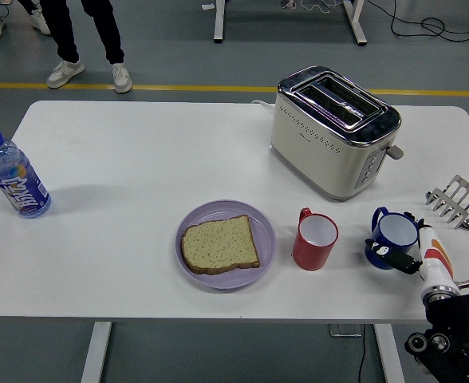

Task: Pick up the cup,pour liquid into bread,place the cup on the desk

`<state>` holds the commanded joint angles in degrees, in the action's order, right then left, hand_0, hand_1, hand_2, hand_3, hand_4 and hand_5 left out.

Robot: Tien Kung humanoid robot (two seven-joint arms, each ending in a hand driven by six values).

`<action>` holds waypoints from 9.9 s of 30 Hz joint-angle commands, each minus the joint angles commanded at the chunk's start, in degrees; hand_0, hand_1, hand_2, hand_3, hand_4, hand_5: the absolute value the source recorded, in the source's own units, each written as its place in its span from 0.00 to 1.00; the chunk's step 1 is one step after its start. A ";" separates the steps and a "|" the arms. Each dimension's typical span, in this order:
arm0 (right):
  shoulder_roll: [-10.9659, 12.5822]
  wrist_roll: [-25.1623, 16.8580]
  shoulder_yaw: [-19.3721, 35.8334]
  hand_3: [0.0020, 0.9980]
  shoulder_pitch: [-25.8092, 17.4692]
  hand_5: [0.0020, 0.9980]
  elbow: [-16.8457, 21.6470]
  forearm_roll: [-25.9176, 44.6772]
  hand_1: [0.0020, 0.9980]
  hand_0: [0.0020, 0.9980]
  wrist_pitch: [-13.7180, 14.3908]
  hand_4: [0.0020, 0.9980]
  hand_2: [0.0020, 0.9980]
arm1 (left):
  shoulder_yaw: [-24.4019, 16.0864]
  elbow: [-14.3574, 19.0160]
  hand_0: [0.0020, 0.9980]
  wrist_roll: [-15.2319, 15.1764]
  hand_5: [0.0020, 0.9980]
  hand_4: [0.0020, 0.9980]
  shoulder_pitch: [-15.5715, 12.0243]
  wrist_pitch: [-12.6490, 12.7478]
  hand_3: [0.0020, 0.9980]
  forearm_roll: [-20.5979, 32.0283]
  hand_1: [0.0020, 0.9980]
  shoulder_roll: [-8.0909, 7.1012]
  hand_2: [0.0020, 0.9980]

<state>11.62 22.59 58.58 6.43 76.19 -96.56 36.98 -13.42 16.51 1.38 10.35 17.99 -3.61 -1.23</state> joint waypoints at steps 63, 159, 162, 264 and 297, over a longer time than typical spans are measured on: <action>-0.80 -3.21 0.22 0.76 1.10 0.36 -1.70 5.58 0.63 0.74 0.00 0.93 0.73 | -0.14 0.01 0.69 0.09 1.00 0.25 -0.15 0.04 0.55 -0.03 0.70 0.07 0.70; 7.55 4.28 -20.41 0.43 23.21 0.19 8.79 -20.10 0.19 0.22 0.00 0.76 0.37 | 0.97 -0.04 0.69 -0.63 1.00 0.25 -0.06 0.12 0.56 1.95 0.70 -0.19 0.70; 6.97 4.57 -22.48 0.44 25.19 0.19 7.32 -22.32 0.20 0.25 -0.42 0.76 0.37 | 0.94 -0.04 0.69 -0.61 1.00 0.25 -0.04 0.14 0.56 1.93 0.70 -0.18 0.70; 1.35 -3.80 -53.84 0.46 58.50 0.12 -8.39 -33.44 0.33 0.55 -5.46 0.73 0.44 | 0.28 0.18 0.69 -0.22 1.00 0.25 -1.10 0.37 0.56 1.78 0.70 0.10 0.71; 13.04 -9.90 -31.11 0.46 45.19 0.11 16.19 21.43 0.33 0.55 -8.27 0.71 0.44 | -0.85 0.08 0.69 0.42 1.00 0.25 -1.62 0.39 0.56 -0.40 0.70 0.16 0.70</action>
<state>24.66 12.69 27.47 51.63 92.38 -75.14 28.71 -14.27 16.59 1.80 8.74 18.38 -4.01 -1.07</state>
